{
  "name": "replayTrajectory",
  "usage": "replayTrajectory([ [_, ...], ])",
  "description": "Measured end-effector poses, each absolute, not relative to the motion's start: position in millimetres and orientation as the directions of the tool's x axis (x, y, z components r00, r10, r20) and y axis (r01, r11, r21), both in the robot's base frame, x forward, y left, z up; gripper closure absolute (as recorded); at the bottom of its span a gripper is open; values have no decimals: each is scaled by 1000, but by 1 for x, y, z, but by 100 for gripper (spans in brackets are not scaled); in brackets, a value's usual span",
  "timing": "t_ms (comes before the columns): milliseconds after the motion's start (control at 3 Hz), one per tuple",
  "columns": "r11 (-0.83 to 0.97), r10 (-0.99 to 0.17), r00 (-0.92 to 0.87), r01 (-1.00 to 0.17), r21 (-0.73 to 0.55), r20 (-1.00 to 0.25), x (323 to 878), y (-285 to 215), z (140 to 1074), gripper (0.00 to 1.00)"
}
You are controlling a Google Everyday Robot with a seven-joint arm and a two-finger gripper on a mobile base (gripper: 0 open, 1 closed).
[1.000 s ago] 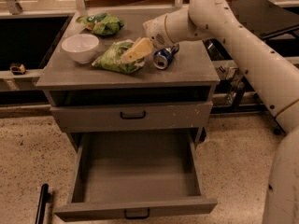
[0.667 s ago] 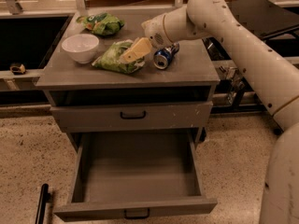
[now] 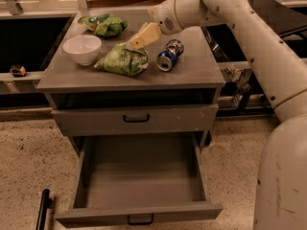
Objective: Pick green jalapeno chip bag from middle drawer and place on counter
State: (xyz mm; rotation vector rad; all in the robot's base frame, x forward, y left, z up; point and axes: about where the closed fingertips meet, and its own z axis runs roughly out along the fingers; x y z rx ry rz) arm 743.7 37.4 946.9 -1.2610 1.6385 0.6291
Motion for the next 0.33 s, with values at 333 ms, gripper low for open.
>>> replayTrajectory([
  [333, 338, -445, -22, -930, -145, -895, 744, 37, 949, 0],
])
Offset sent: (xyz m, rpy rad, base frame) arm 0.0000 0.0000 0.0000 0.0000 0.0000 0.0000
